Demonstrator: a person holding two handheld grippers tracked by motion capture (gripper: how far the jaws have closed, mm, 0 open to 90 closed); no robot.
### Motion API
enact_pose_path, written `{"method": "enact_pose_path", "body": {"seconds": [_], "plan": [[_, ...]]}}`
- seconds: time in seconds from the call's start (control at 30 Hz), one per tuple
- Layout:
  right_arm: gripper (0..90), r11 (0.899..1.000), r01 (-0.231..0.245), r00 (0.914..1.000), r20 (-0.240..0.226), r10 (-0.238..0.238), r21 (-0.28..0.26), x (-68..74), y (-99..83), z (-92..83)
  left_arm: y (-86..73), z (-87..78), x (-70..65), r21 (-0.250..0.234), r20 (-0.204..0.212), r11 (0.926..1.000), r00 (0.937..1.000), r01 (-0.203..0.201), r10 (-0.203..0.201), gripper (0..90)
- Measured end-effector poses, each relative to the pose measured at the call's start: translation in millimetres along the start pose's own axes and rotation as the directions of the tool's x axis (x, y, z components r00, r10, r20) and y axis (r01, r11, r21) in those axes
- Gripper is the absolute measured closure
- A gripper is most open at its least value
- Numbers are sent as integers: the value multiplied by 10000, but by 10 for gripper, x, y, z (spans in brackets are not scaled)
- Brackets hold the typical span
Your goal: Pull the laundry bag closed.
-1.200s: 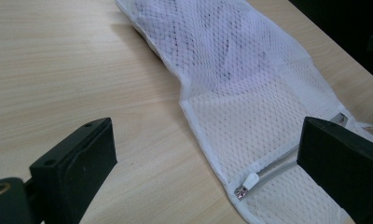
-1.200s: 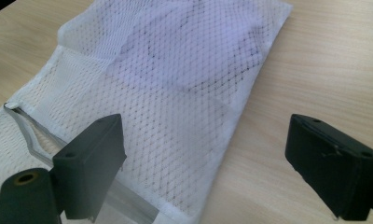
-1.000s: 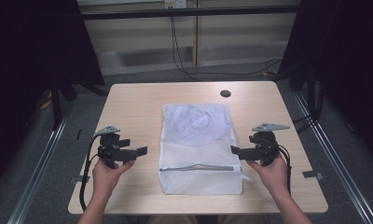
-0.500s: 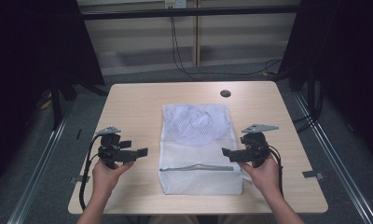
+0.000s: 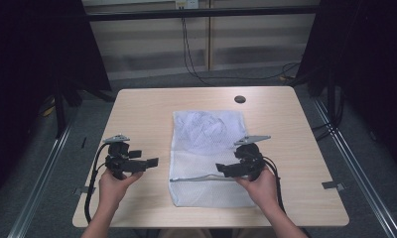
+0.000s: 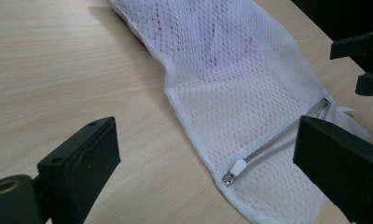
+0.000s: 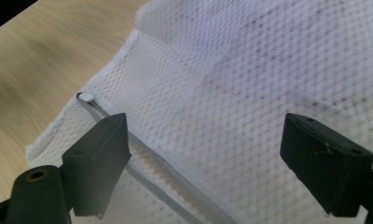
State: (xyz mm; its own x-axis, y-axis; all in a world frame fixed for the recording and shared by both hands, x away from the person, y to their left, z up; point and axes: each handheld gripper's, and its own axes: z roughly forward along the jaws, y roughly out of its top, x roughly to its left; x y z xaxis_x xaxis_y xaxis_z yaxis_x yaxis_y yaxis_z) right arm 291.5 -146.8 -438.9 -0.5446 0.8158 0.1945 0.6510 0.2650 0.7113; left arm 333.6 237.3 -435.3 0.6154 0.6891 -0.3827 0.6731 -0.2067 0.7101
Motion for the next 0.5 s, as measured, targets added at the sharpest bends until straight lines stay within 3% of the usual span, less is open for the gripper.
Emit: {"method": "enact_pose_path", "body": {"seconds": [0.2,0.5], "plan": [[216,9993,-4,9992,-411,19,363,141,60,127,-8,3,7,137,5,9999,10000,-33,33,83],[231,9983,-31,9980,-623,67,578,266,131,248,-11,4,14,154,85,9999,10000,25,-26,84]]}}
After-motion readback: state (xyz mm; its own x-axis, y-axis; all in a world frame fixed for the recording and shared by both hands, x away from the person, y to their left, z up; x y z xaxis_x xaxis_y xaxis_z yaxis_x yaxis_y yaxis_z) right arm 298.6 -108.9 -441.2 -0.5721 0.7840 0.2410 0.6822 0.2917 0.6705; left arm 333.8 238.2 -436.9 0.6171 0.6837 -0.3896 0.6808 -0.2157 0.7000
